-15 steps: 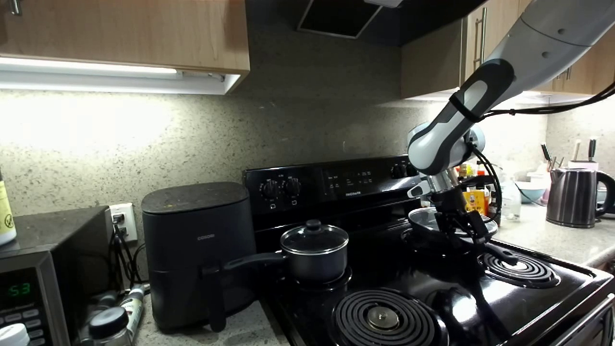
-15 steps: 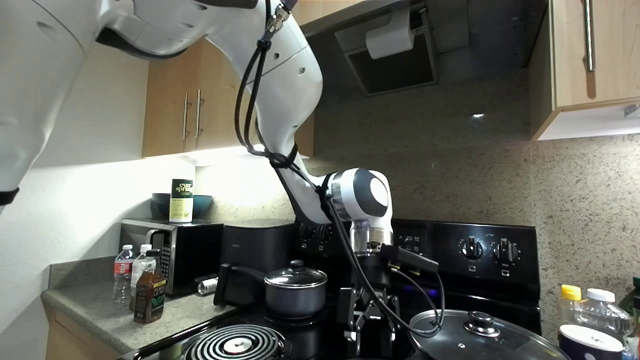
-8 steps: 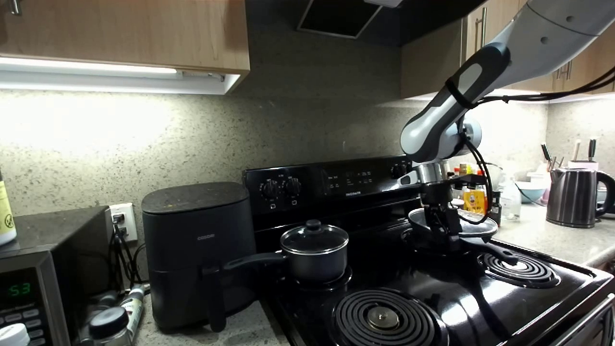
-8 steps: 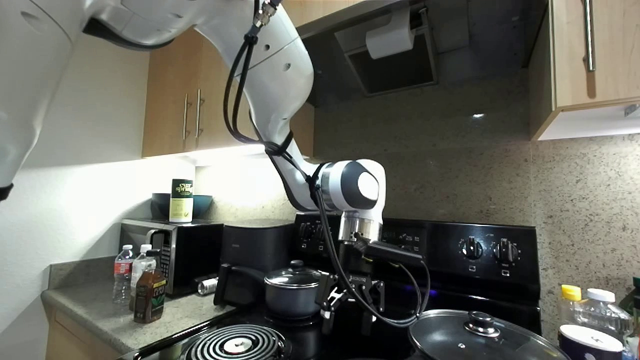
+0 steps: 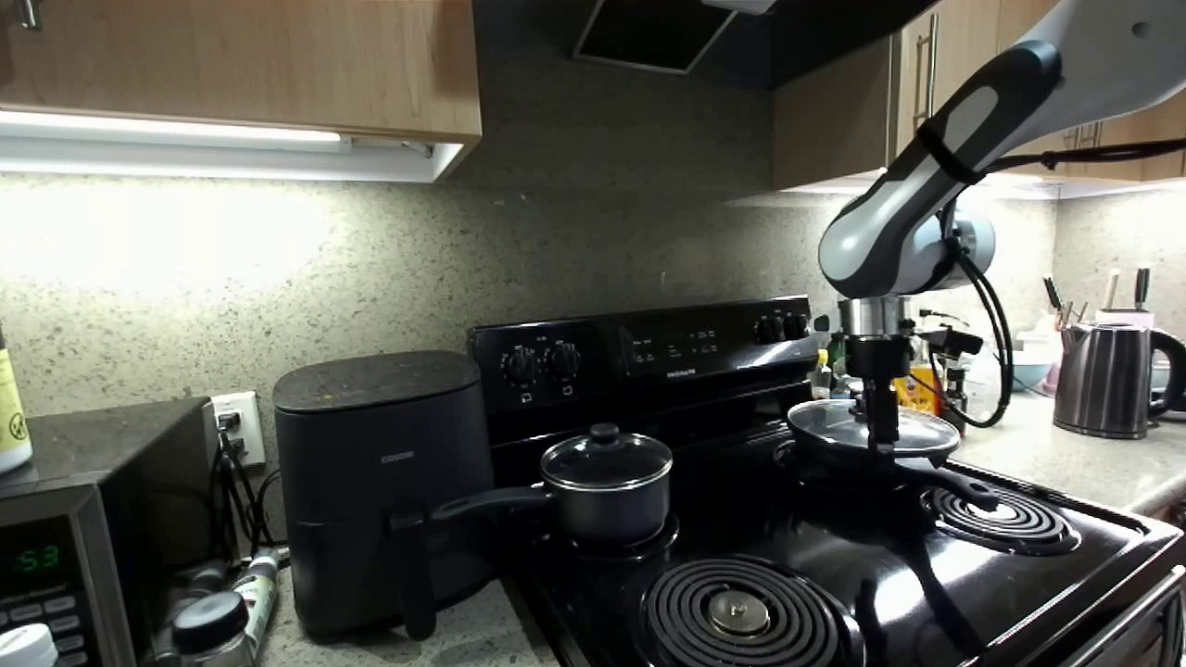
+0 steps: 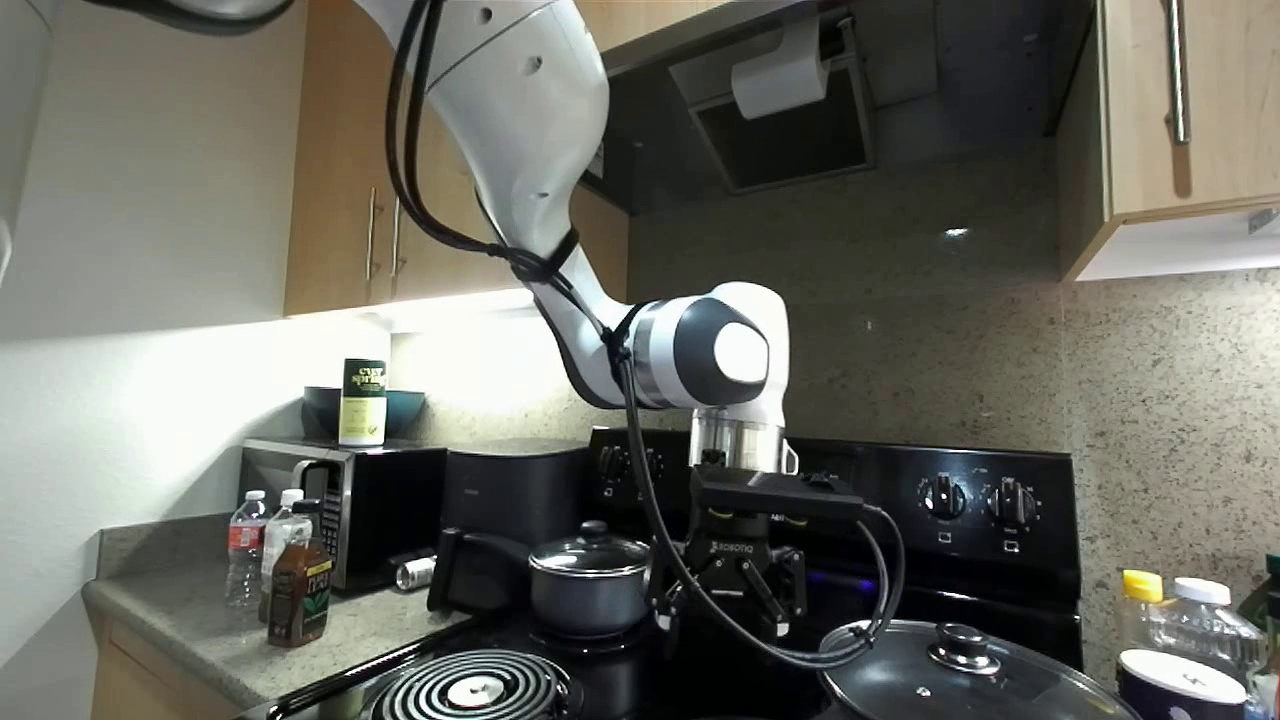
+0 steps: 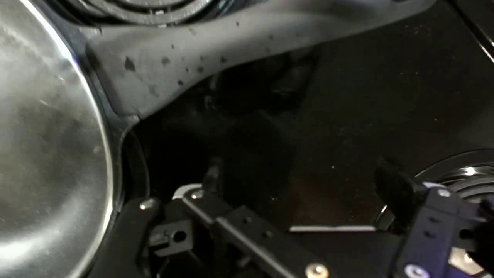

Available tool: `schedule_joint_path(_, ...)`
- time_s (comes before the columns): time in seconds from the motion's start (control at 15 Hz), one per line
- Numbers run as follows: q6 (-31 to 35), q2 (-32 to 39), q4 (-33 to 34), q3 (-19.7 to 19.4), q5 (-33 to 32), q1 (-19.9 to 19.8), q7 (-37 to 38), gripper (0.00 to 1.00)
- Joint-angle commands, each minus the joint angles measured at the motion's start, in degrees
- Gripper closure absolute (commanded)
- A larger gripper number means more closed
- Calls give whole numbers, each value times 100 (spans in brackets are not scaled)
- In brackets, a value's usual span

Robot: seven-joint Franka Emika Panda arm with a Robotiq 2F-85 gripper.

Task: Rotate the black pan.

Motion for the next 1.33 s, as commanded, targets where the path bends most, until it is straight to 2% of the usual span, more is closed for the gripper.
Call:
schedule_joint_path(0.0, 374, -405, -481, -294, 229, -218, 397, 0)
schedule_joint_path(0.07, 505, -414, -530, -363, 388, -249, 422, 0)
schedule_joint_path(0.13, 192, -192, -232, -305, 138, -157, 273, 0)
schedule_joint_path(0.33, 203, -198, -245, -350, 155, -184, 266, 0)
schedule_joint_path(0.47, -110, -205, -204, -347, 374, -166, 794, 0)
schedule_joint_path(0.6, -147, -312, -339, -370, 499, -183, 1318, 0)
schedule_joint_path(0.93, 10, -302, -488, -376, 730, -167, 2687, 0)
schedule_joint_path(1.27, 257, -324, -562, -423, 615, -208, 4154, 0)
